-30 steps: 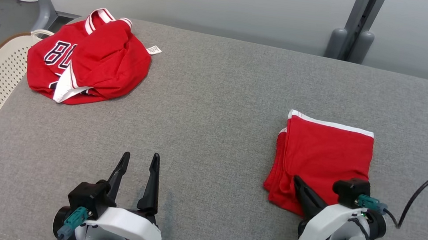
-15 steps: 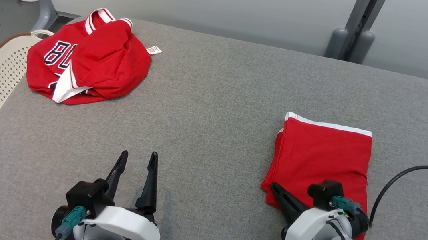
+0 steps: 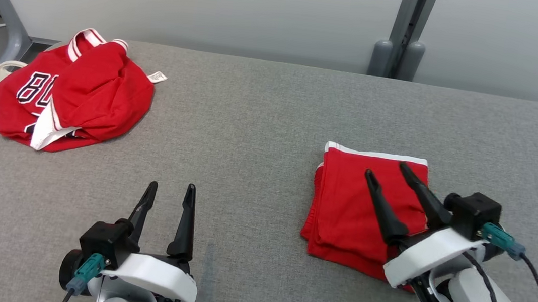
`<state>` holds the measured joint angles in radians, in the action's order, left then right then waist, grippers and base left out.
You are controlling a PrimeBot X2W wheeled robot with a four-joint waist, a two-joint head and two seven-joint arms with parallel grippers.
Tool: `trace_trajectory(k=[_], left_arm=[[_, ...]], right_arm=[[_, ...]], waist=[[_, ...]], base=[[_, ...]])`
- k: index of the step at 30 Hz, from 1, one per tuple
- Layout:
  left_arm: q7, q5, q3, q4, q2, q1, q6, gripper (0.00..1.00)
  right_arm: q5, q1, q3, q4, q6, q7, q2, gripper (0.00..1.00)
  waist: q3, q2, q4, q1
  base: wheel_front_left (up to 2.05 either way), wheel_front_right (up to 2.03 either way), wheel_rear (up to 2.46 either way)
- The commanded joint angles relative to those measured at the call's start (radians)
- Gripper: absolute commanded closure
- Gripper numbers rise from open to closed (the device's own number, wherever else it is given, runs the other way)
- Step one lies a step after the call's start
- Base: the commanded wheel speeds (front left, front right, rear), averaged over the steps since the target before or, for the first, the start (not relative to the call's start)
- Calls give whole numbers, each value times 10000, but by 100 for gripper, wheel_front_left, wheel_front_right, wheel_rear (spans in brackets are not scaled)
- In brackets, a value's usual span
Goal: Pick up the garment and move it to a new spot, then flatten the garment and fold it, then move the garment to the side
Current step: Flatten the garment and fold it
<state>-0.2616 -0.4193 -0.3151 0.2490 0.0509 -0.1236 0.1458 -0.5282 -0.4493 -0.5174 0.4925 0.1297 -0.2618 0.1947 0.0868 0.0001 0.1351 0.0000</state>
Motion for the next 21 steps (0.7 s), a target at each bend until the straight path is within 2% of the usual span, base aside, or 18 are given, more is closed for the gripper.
trace_trajectory(k=[1, 5, 13, 21], left_arm=[[-47, 97, 102, 23, 73, -146, -79, 0], [-36, 193, 234, 26, 108, -159, -124, 0], [-36, 511, 547, -67, 148, 239, -170, 0], [-36, 749, 797, -243, 104, 918, -195, 0]], right_arm=[[414, 390, 620, -465, 21, -47, -2, 0], [999, 950, 1696, -1210, 21, -47, -167, 0], [2009, 2690, 4180, -2878, 21, -47, -915, 0], [2558, 3997, 4930, -3654, 21, -49, -1346, 0]], waist=[[-151, -1, -246, 0], [-256, -1, -482, 0], [-508, -1, -885, 0], [-703, -1, -1065, 0]], base=[[0, 0, 0], [0, 0, 0], [0, 0, 0], [0, 0, 0]])
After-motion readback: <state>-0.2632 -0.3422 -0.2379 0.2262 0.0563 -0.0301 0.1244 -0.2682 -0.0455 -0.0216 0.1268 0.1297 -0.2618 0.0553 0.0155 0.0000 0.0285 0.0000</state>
